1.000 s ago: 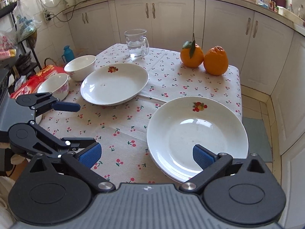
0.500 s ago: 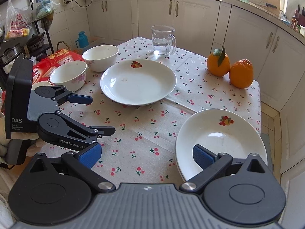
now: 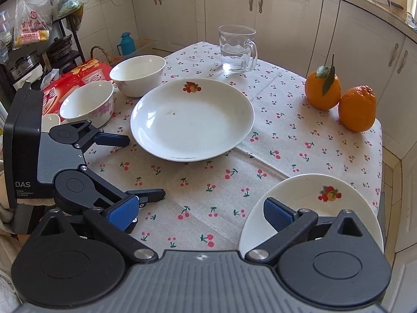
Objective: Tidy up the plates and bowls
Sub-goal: 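Move the right gripper to the flower-print white plate's rim and close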
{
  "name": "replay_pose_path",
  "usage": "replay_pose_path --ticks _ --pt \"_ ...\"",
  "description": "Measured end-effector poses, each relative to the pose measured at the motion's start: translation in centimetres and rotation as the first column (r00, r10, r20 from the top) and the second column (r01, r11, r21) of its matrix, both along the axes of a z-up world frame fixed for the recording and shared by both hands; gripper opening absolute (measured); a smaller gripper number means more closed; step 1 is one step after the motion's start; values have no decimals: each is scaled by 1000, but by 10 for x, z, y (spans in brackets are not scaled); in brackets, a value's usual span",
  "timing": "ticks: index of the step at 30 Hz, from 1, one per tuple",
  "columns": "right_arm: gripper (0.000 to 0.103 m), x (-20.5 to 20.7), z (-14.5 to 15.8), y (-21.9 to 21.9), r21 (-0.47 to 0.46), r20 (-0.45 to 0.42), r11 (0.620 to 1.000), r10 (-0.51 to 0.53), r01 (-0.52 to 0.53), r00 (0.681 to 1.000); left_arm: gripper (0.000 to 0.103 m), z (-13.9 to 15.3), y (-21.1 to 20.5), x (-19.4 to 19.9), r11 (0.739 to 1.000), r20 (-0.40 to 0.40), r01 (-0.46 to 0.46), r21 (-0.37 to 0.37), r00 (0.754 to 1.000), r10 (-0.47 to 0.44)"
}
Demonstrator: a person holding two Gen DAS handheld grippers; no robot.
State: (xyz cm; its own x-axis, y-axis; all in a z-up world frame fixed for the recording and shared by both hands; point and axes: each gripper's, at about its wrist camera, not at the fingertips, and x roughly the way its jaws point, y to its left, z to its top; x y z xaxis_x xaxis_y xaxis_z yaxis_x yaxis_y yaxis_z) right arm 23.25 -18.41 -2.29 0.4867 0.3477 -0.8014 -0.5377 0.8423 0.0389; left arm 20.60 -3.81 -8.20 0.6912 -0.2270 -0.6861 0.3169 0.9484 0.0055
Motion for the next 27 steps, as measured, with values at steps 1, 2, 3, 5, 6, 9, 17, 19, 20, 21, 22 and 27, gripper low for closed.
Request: replay_pose_path --ticks 1,2,3,5,6,9,17,19,20,21,22,27 --pt "103 7 0 1 1 0 1000 6 -6 1000 103 0 0 1 1000 -1 -2 0 1000 2" --pt "103 14 0 1 -1 1 1000 12 -12 1000 103 0 0 2 1000 -2 -5 0 1000 5" --pt "103 20 1 2 -5 3 1000 17 -17 1000 103 0 0 3 1000 -2 -8 0 1000 8" --pt "103 34 1 4 -8 1 1000 29 -29 1000 103 0 0 3 1000 0 -13 -1 1000 13" --pt "103 41 2 5 -5 -1 999 36 -36 999 103 0 1 4 1000 3 -13 -2 1000 13" --pt "103 62 1 8 -3 -12 998 68 -68 998 103 0 2 6 1000 9 -20 -2 1000 20" --pt "103 119 -7 32 -37 -51 979 200 -202 978 101 2 6 14 999 31 -37 -18 999 37" --pt "103 134 -10 37 -33 -63 973 224 -227 973 101 2 6 14 999 36 -35 -18 999 36" --pt "103 141 -12 40 -28 -71 971 234 -236 970 100 2 6 14 999 37 -36 -15 999 36" --pt "103 148 -13 42 -24 -77 970 241 -244 967 99 2 5 14 999 41 -35 -17 999 36" --pt "103 155 -15 45 -19 -82 968 249 -251 965 99 2 6 14 999 44 -36 -23 998 37" --pt "95 185 -26 55 -14 -117 959 280 -283 953 85 3 5 13 999 56 -39 -16 998 40"
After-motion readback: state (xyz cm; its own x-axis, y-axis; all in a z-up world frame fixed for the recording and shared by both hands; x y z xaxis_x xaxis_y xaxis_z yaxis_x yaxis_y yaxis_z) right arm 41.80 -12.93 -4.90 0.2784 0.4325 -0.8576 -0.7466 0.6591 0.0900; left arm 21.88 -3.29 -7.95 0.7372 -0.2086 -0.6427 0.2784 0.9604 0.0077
